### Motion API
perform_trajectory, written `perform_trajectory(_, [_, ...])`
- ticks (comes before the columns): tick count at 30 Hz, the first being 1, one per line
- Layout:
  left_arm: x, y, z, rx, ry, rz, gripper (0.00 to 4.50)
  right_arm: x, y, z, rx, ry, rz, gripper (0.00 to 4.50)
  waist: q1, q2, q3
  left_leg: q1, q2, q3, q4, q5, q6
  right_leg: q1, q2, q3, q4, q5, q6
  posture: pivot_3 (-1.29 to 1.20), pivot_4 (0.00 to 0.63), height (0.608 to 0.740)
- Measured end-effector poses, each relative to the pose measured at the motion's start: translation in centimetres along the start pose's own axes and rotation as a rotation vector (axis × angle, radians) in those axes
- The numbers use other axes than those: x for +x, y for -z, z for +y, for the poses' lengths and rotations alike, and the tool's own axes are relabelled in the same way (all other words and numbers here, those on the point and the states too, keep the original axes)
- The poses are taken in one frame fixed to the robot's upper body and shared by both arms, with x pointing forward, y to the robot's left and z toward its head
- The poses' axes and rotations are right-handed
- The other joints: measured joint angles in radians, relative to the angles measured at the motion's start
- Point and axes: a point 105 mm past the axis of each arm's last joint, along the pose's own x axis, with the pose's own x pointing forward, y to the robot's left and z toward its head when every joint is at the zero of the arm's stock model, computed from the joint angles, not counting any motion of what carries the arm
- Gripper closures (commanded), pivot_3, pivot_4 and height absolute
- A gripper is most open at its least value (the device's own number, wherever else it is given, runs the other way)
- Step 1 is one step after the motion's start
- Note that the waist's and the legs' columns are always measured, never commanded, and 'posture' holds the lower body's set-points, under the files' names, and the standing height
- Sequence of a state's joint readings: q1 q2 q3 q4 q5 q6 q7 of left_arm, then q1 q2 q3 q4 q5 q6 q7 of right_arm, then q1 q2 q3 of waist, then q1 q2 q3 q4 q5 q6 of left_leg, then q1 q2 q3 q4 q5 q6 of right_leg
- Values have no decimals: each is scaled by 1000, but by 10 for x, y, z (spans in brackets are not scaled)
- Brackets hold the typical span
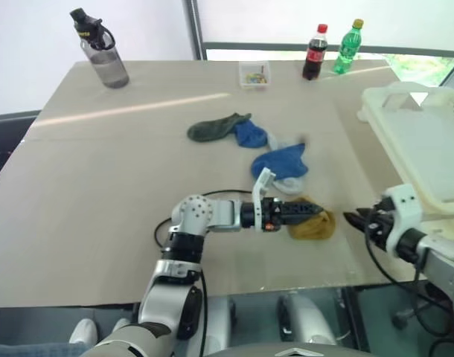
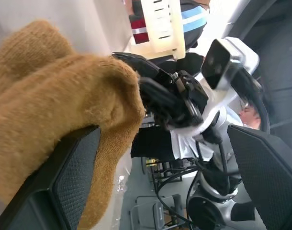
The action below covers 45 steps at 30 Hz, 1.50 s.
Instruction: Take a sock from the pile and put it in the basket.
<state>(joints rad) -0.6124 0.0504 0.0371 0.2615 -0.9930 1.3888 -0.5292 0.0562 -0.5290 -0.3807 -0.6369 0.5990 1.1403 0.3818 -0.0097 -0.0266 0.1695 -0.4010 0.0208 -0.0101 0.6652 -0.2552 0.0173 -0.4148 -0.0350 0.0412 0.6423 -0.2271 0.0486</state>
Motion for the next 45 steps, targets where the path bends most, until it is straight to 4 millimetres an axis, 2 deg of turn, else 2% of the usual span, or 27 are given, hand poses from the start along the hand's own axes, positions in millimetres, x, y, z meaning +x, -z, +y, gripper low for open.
perform_trajectory(2, [0, 0, 1, 1, -1, 1, 0, -5, 2, 0, 20, -10, 7, 1978, -1, 0, 0, 0, 0, 0, 0, 0, 0, 0, 0, 0, 0, 0, 0, 0, 150, 740])
perform_trajectory(7, [1, 0, 3, -5, 0, 3, 0, -7, -8, 24, 63, -138, -48, 176, -2, 0, 0, 1, 0, 0, 0, 0, 0, 0, 0, 0, 0, -1, 1, 0, 150, 740])
perform_trajectory(8, [2, 0, 3, -6, 1, 5, 0, -5, -9, 28, 71, -155, -53, 72, -2, 0, 0, 1, 0, 0, 1, 0, 0, 1, 0, 0, 1, -1, 1, 0, 150, 740])
perform_trajectory(13, [3, 0, 3, -11, 10, 4, 0, 7, -1, 45, 84, -213, -20, 72, -1, 0, 0, 0, 0, 0, 1, 0, 0, 1, 0, 0, 0, 0, 0, 0, 150, 740])
perform_trajectory(17, [3, 0, 3, -10, 18, 4, 0, 20, -1, 50, 103, -234, -14, 72, -1, 0, 0, 0, 0, 0, 1, 0, 0, 1, 0, 0, 1, 0, 0, 0, 150, 740])
perform_trajectory(21, [2, -1, 3, -10, 19, 1, 0, 33, 4, 49, 94, -231, 12, 72, -2, 0, 0, 0, 0, 0, 1, 0, 0, 1, 0, 0, 1, 0, 0, 0, 150, 740])
perform_trajectory(23, [1, -1, 6, -5, 0, -1, 0, 38, 5, 49, 26, -220, 25, 72, -3, 0, -1, 1, 0, 0, 1, 0, 0, 2, 0, 0, 1, 0, 1, 0, 150, 740])
perform_trajectory(27, [-1, -3, 7, 2, -11, -10, 0, 45, 11, 50, -61, -197, 48, 72, -5, -3, -4, 5, 1, 0, 2, 0, 0, 4, 1, 0, 1, -3, 2, 0, 150, 740])
perform_trajectory(34, [-11, -1, 8, 46, -39, -4, 0, 51, 15, 51, -85, -191, 57, 72, -7, -10, -12, 5, 1, 0, 3, 0, 0, 4, 1, 1, 1, -3, 1, 0, 150, 740])
perform_trajectory(40, [-19, -4, 0, 76, -26, -20, 0, 54, 15, 47, -101, -174, 69, 2813, -5, -9, -12, 5, 1, 0, 3, 0, 0, 4, 1, 1, 1, -3, 1, 0, 150, 740])
perform_trajectory(43, [-28, -5, -15, 161, 11, -17, 0, 55, 14, 50, -103, -190, 66, 4192, -6, -9, -12, 5, 1, 0, 3, 0, 0, 4, 1, 1, 1, -1, -2, 0, 150, 740])
perform_trajectory(44, [-34, -5, -19, 204, 6, -10, 0, 55, 14, 50, -103, -191, 65, 4476, -7, -9, -13, 5, 2, 0, 3, 0, 0, 4, 1, 1, 1, -1, -2, 0, 150, 740])
perform_trajectory(45, [-41, -5, -22, 269, -4, -3, 0, 55, 14, 51, -104, -193, 64, 4476, -7, -9, -13, 5, 2, 0, 3, 0, 0, 4, 1, 1, 1, -1, -2, 0, 150, 740])
